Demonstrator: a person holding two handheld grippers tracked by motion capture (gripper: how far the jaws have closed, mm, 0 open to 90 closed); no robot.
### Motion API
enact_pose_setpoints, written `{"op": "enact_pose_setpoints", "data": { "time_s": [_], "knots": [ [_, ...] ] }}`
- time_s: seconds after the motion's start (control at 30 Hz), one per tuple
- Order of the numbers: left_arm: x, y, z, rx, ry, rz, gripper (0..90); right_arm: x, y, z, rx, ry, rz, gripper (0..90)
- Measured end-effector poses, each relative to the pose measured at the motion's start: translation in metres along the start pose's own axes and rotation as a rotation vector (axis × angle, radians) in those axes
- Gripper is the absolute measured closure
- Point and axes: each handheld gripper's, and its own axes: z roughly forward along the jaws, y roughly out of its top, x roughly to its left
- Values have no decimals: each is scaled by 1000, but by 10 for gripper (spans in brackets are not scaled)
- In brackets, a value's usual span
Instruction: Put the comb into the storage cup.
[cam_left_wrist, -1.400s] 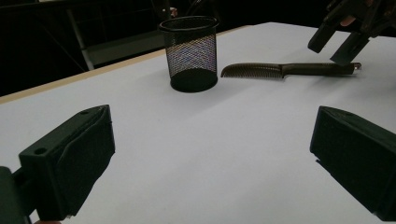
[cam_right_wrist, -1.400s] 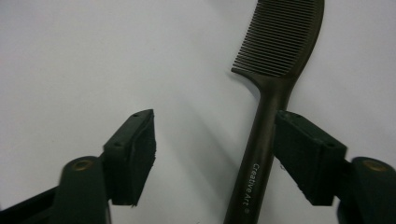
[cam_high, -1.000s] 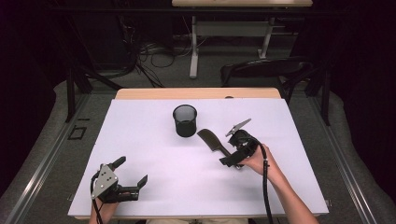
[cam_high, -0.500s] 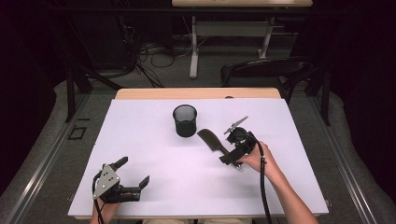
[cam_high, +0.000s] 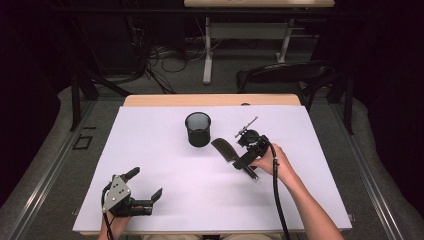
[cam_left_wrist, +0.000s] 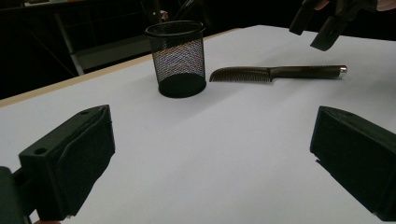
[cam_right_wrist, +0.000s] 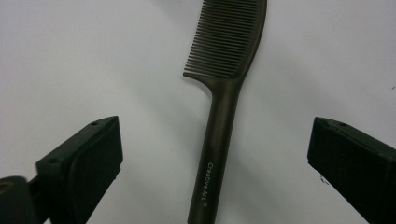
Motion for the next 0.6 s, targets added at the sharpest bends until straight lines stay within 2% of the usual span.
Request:
{"op": "enact_pose_setpoints", "data": {
  "time_s": [0.3,0.37,0.43,0.47,0.6],
  "knots": [
    [0,2,6,-1,-21,9,1,5,10,13,68,-22,-5,64],
    [-1,2,6,-1,-24,9,1,7,10,15,67,-32,1,98],
    [-1,2,7,-3,-26,12,1,7,10,16,94,-47,-3,153],
    [-1,2,7,-3,-26,13,1,7,9,19,69,-56,-11,160],
    [-1,2,8,-2,-30,11,1,8,6,23,83,-63,-18,257]
  ]
}}
